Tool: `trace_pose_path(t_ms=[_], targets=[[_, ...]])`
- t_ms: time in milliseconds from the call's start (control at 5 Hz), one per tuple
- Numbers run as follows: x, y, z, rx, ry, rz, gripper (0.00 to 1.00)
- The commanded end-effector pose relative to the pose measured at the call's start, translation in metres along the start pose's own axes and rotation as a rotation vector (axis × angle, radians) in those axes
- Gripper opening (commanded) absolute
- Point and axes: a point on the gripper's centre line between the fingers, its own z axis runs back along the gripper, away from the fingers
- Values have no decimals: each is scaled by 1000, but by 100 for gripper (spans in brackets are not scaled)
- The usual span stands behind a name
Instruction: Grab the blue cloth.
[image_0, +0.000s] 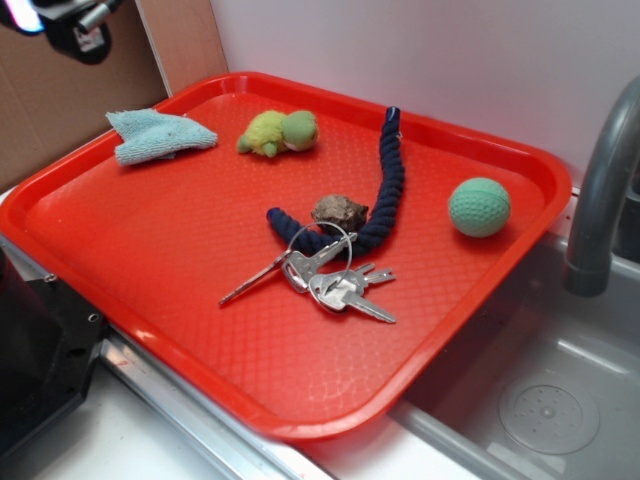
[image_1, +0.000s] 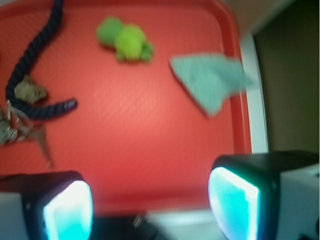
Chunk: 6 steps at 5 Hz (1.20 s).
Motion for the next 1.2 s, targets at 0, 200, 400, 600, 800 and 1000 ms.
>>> trace_pose_path(t_ms=[0, 200, 400, 600, 800, 1000], targets=[[47, 36, -66, 37, -29, -491, 100], [55, 43, -103, 19, 12, -668, 100], [71, 42, -116, 51, 14, -762, 100], [85, 38, -123, 49, 10, -794, 100], [93, 34, -141, 61, 6, -840, 100], [91, 34, -166, 13, -21, -764, 100]])
